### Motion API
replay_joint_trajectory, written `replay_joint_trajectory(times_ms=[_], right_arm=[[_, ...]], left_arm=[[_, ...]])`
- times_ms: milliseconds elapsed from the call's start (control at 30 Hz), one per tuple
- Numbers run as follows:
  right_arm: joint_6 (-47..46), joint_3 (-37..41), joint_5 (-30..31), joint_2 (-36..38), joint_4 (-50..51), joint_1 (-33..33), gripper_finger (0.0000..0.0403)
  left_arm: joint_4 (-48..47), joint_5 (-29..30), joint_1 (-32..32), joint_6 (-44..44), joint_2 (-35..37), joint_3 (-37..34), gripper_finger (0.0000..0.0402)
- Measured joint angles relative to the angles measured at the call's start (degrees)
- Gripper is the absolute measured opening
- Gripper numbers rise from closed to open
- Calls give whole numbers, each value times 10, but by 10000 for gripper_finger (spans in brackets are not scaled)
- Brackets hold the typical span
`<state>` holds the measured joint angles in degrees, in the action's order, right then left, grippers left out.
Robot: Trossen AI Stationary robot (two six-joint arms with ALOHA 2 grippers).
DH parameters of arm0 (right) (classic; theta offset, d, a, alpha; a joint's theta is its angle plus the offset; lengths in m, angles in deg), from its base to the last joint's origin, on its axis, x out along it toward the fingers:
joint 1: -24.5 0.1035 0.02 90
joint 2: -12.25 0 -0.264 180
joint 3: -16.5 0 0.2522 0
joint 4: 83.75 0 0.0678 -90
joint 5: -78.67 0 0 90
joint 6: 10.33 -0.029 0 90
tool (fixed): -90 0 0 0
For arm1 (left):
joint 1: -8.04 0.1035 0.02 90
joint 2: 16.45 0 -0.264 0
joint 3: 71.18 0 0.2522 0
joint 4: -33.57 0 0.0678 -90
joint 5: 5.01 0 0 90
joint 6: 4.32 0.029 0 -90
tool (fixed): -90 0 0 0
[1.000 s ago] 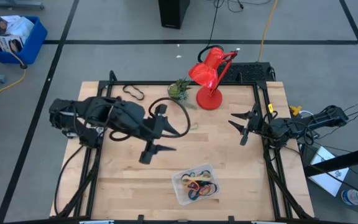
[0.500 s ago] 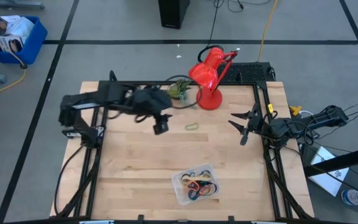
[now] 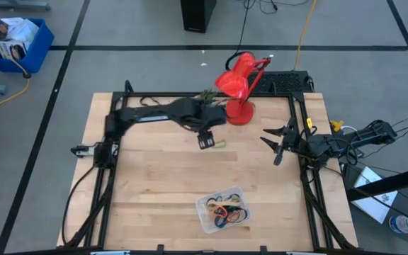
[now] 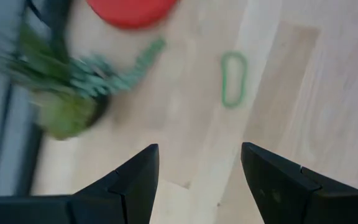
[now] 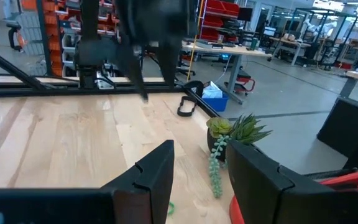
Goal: Pick and place rubber bands into bin
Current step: Put the green rubber band into the transparent container
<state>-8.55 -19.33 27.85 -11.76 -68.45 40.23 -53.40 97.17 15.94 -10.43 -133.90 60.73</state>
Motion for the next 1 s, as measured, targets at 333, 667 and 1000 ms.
replay_joint_trajectory(times_ms=[333, 667, 1000], right_arm=[[-1, 0, 0, 0, 0, 0, 144], [-11, 0, 0, 0, 0, 0, 144], [-11, 0, 0, 0, 1, 0, 144]], left_arm=[[62, -13, 4, -2, -103, -1, 234], [85, 49, 10, -30, -182, 0, 234], [104, -3, 14, -39, -202, 0, 234]])
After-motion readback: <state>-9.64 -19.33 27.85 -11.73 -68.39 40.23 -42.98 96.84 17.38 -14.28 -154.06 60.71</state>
